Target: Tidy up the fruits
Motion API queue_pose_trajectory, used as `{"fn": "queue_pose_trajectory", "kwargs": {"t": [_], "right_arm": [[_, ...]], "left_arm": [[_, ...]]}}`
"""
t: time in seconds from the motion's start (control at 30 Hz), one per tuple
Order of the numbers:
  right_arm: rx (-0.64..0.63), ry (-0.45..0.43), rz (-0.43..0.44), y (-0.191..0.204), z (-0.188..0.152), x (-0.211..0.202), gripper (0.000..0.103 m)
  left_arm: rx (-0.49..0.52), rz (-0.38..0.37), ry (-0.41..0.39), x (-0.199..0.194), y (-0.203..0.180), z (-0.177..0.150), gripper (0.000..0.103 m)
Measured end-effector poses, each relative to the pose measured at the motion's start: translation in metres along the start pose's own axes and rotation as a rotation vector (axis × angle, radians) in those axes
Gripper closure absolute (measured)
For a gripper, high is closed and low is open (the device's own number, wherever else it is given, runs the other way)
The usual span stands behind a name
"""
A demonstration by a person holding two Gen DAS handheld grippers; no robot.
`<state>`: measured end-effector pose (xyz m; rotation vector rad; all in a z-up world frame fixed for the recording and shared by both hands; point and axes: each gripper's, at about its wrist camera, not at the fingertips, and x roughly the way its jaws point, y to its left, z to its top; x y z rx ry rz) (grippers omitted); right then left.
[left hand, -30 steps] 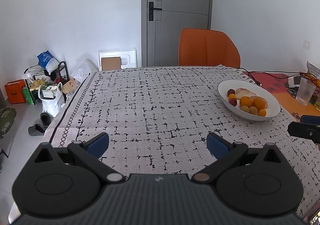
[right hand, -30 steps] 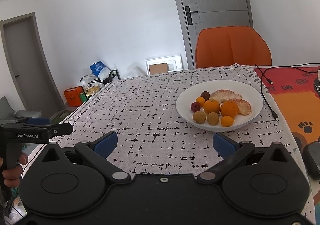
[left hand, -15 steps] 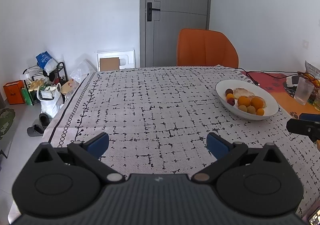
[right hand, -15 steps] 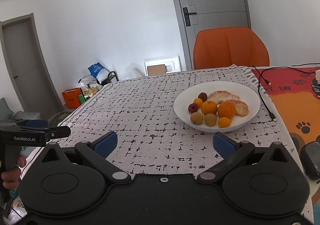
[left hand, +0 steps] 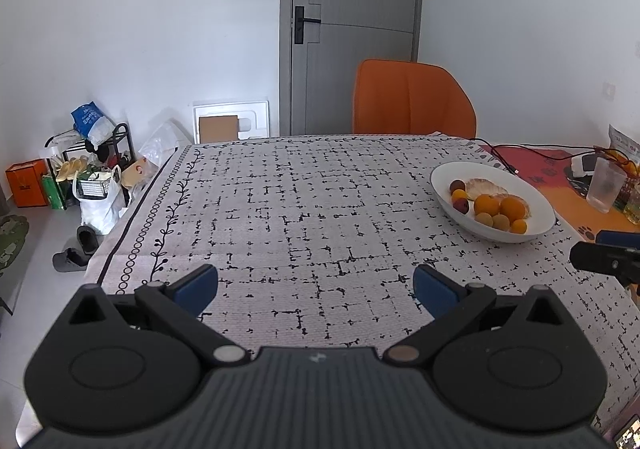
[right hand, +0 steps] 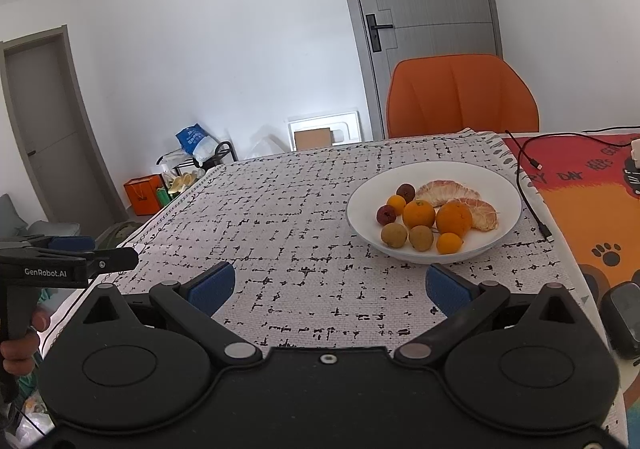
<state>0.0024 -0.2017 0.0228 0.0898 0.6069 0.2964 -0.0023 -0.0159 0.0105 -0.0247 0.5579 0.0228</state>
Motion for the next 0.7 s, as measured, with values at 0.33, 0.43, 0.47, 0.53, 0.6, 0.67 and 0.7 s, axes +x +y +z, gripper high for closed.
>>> {"fn": "queue_pose_trajectory", "kwargs": {"t": [0.33, 0.43, 0.47, 0.53, 0.6, 0.67, 0.7], "right_arm": [[0.005, 0.001, -0.005, -0.0010, -0.0006, -0.0001, 0.000], [0.005, 0.002, -0.004, -0.0012, -0.0005, -0.0001, 0.000], [0.004, 0.002, -0.005, -0.0013, -0.0007, 0.0000, 0.000], [0.001, 0.004, -0.007, -0.0010, -0.0008, 0.0001, 0.000], [0.001, 0.004, -0.007, -0.0014, -0.0006, 0.0008, 0.000], [0.000, 0.006, -0.008, -0.0012, -0.0008, 0.0011, 0.000], [0.000, 0.007, -0.008, -0.0013, -0.0011, 0.0016, 0.000]], "left_arm": [[0.001, -0.007, -0.002, -0.0007, -0.0011, 0.0017, 0.000], [0.007, -0.011, -0.009, -0.0022, -0.0021, 0.0007, 0.000], [0.010, -0.010, -0.008, -0.0022, -0.0023, 0.0008, 0.000], [0.009, -0.010, -0.007, -0.0020, -0.0025, 0.0013, 0.000], [0.009, -0.014, -0.008, -0.0024, -0.0021, 0.0012, 0.000], [0.009, -0.013, -0.009, -0.0020, -0.0020, 0.0013, 0.000], [0.009, -0.014, -0.010, -0.0019, -0.0020, 0.0011, 0.000]]}}
